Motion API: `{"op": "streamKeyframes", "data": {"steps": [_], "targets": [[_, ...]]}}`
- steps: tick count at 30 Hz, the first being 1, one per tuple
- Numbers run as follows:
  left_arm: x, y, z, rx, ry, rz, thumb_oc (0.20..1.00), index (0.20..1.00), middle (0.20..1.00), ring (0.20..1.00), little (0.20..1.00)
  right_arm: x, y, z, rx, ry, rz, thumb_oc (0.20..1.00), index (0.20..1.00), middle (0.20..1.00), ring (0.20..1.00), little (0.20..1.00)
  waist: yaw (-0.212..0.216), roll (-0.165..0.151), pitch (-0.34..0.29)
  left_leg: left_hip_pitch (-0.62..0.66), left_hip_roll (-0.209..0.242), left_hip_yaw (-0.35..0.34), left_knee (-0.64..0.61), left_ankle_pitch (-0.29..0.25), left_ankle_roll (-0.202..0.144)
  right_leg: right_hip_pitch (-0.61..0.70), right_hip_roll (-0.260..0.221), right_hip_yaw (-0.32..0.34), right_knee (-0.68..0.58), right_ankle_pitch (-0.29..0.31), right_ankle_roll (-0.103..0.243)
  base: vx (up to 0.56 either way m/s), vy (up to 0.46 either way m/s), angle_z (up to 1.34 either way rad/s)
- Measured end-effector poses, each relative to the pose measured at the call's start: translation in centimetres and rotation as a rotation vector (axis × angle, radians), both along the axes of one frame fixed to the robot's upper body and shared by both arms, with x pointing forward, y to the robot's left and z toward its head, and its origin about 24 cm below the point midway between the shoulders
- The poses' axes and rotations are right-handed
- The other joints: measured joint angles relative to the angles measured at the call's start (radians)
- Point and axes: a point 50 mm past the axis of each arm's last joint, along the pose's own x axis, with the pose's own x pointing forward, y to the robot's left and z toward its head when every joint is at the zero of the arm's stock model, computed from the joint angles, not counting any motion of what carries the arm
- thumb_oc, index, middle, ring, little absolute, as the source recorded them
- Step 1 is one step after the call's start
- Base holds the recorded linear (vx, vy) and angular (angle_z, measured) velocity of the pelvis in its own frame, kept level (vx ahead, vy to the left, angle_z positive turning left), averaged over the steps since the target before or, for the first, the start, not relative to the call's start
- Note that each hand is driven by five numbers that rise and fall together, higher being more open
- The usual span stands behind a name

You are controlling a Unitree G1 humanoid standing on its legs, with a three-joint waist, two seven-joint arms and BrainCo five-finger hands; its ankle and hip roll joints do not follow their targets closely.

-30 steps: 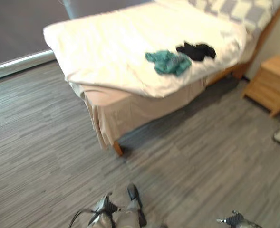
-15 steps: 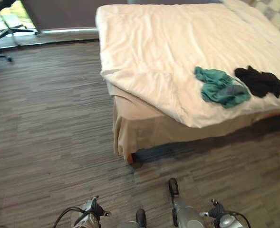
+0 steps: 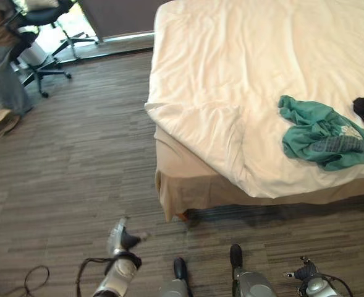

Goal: Tidy up the quilt and then pick up the clothes from the bed and put them into the laundry hamper.

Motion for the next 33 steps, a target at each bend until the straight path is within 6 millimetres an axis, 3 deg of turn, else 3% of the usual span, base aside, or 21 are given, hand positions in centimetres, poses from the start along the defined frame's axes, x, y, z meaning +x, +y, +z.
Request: {"op": "streamKeyframes", "data": {"steps": [2, 3, 6, 10, 11, 12, 13, 15, 18, 19, 23, 25, 26, 27, 29, 32, 33], "targets": [[0.9, 1.2, 2.9, 0.046, -0.148, 0.037, 1.0, 1.0, 1.0, 1.0, 1.0, -1.5, 1.1, -0.7, 0.02, 0.028, -0.001, 1.0, 1.0, 1.0, 1.0, 1.0, 0.003, 0.0, 0.002, -0.004, -0.004, 0.011, 0.002, -0.031, 0.015, -0.02, -0.003, 0.017, 0.0, 0.004, 0.011, 0.09, 0.055, -0.23], [1.0, 1.6, 3.4, 0.065, -0.165, 0.031, 1.0, 1.0, 1.0, 1.0, 1.0, -1.9, 1.3, -0.9, 0.029, 0.034, -0.015, 1.0, 1.0, 1.0, 1.0, 1.0, 0.013, 0.001, 0.003, -0.008, -0.005, 0.012, 0.002, -0.04, 0.017, -0.025, -0.004, 0.02, 0.0, 0.006, 0.015, 0.04, 0.035, -0.26], [3.3, 2.9, 7.4, 0.171, -0.268, -0.063, 1.0, 1.0, 1.0, 1.0, 1.0, -3.6, 1.2, -1.4, 0.045, 0.073, -0.095, 1.0, 1.0, 1.0, 1.0, 1.0, 0.006, -0.008, 0.009, -0.018, -0.017, 0.04, 0.002, -0.079, 0.027, -0.059, -0.014, 0.054, 0.0, 0.018, 0.033, 0.01, 0.054, -0.29], [9.6, 1.2, 15.0, 0.386, -0.453, -0.26, 1.0, 1.0, 1.0, 1.0, 1.0, -3.4, 0.6, -1.3, 0.072, 0.068, -0.161, 1.0, 1.0, 1.0, 1.0, 1.0, -0.01, -0.028, 0.021, -0.068, -0.041, 0.075, -0.004, -0.087, 0.038, -0.125, -0.037, 0.083, 0.0, 0.038, 0.061, -0.01, 0.03, -0.24], [12.4, -0.7, 18.0, 0.435, -0.527, -0.324, 1.0, 1.0, 1.0, 1.0, 1.0, -2.8, 0.9, -1.2, 0.08, 0.052, -0.143, 1.0, 1.0, 1.0, 1.0, 1.0, -0.047, -0.036, 0.025, -0.077, -0.053, 0.095, -0.004, -0.09, 0.04, -0.149, -0.047, 0.105, 0.001, 0.047, 0.069, 0.0, 0.068, -0.35], [13.9, -1.8, 19.6, 0.487, -0.552, -0.376, 1.0, 1.0, 1.0, 1.0, 1.0, -2.4, 1.0, -1.2, 0.085, 0.045, -0.138, 1.0, 1.0, 1.0, 1.0, 1.0, -0.045, -0.036, 0.029, -0.085, -0.056, 0.105, -0.005, -0.085, 0.048, -0.157, -0.051, 0.105, 0.003, 0.052, 0.076, 0.01, 0.038, -0.58], [15.0, -3.0, 22.2, 0.546, -0.613, -0.43, 1.0, 1.0, 1.0, 1.0, 1.0, -1.2, 1.3, -1.0, 0.083, 0.022, -0.104, 1.0, 1.0, 1.0, 1.0, 1.0, -0.085, -0.052, 0.036, -0.094, -0.066, 0.137, -0.005, -0.096, 0.041, -0.192, -0.055, 0.122, 0.0, 0.058, 0.084, 0.03, 0.053, -0.52], [17.0, -4.2, 24.3, 0.664, -0.604, -0.481, 1.0, 1.0, 1.0, 1.0, 1.0, 0.1, 1.4, -0.4, 0.079, -0.032, -0.053, 1.0, 1.0, 1.0, 1.0, 1.0, -0.127, -0.051, 0.047, -0.094, -0.072, 0.176, -0.005, -0.098, 0.045, -0.209, -0.055, 0.153, 0.0, 0.076, 0.096, 0.03, 0.026, -0.67], [18.8, -4.3, 25.7, 0.84, -0.512, -0.501, 1.0, 1.0, 1.0, 1.0, 1.0, 0.8, 1.2, -0.1, 0.078, -0.061, -0.048, 1.0, 1.0, 1.0, 1.0, 1.0, -0.187, -0.036, 0.054, -0.087, -0.074, 0.228, 0.0, -0.101, 0.045, -0.231, -0.045, 0.195, 0.004, 0.085, 0.091, 0.02, 0.01, -0.64], [19.4, -4.1, 26.5, 0.898, -0.47, -0.486, 1.0, 1.0, 1.0, 1.0, 1.0, 0.9, 1.2, 0.0, 0.078, -0.066, -0.048, 1.0, 1.0, 1.0, 1.0, 1.0, -0.199, -0.031, 0.06, -0.08, -0.072, 0.223, -0.002, -0.1, 0.045, -0.243, -0.035, 0.231, 0.006, 0.104, 0.073, 0.02, 0.013, -0.67], [20.8, -3.8, 27.3, 1.003, -0.343, -0.462, 1.0, 1.0, 1.0, 1.0, 1.0, 1.3, 0.5, 0.4, 0.058, -0.098, -0.054, 1.0, 1.0, 1.0, 1.0, 1.0, -0.246, -0.005, 0.083, -0.072, -0.064, 0.223, -0.004, -0.103, 0.036, -0.25, -0.02, 0.252, 0.006, 0.1, 0.072, 0.02, -0.002, -0.33], [21.1, -4.0, 26.6, 0.975, -0.274, -0.456, 0.507, 0.507, 0.507, 0.507, 0.507, 1.9, 0.2, 0.8, 0.061, -0.122, -0.074, 1.0, 1.0, 1.0, 1.0, 1.0, -0.257, 0.007, 0.092, -0.074, -0.053, 0.218, -0.004, -0.106, 0.03, -0.254, -0.009, 0.255, 0.007, 0.101, 0.071, 0.06, -0.029, -0.14], [21.2, -4.0, 24.9, 0.942, -0.189, -0.471, 0.2, 0.2, 0.2, 0.2, 0.2, 2.1, 0.1, 0.8, 0.065, -0.124, -0.086, 1.0, 1.0, 1.0, 1.0, 1.0, -0.257, 0.01, 0.093, -0.072, -0.047, 0.217, 0.002, -0.103, 0.027, -0.253, -0.003, 0.255, 0.008, 0.101, 0.07, -0.03, -0.116, -0.06], [21.2, -4.0, 23.8, 0.923, -0.137, -0.489, 0.2, 0.2, 0.2, 0.2, 0.2, 2.3, 0.1, 0.8, 0.065, -0.122, -0.089, 1.0, 1.0, 1.0, 1.0, 1.0, -0.259, 0.01, 0.095, -0.066, -0.044, 0.218, 0.0, -0.103, 0.026, -0.248, -0.001, 0.254, 0.008, 0.099, 0.067, -0.03, -0.116, -0.02], [20.1, -3.9, 18.1, 0.799, 0.051, -0.517, 0.2, 0.2, 0.2, 0.2, 0.2, 2.5, -0.1, 0.7, 0.066, -0.088, -0.078, 1.0, 1.0, 1.0, 1.0, 1.0, -0.255, 0.01, 0.095, -0.047, -0.027, 0.206, 0.0, -0.101, 0.023, -0.222, 0.012, 0.236, 0.008, 0.092, 0.059, 0.04, -0.036, 0.13], [19.9, -4.6, 17.0, 0.742, 0.055, -0.524, 0.2, 0.2, 0.2, 0.2, 0.2, 2.5, -1.0, 1.0, 0.039, -0.076, -0.082, 1.0, 1.0, 1.0, 1.0, 1.0, -0.234, 0.012, 0.093, -0.035, -0.012, 0.191, -0.004, -0.108, 0.019, -0.198, 0.02, 0.208, 0.009, 0.081, 0.051, 0.07, -0.035, 0.31], [19.4, -4.4, 15.6, 0.715, 0.107, -0.537, 0.2, 0.2, 0.2, 0.2, 0.2, 3.4, -2.3, 1.8, -0.029, -0.07, -0.038, 1.0, 1.0, 1.0, 1.0, 1.0, -0.206, 0.017, 0.09, -0.014, -0.002, 0.182, -0.005, -0.127, 0.014, -0.177, 0.026, 0.197, 0.019, 0.076, 0.045, 0.05, -0.007, 0.24]]}}
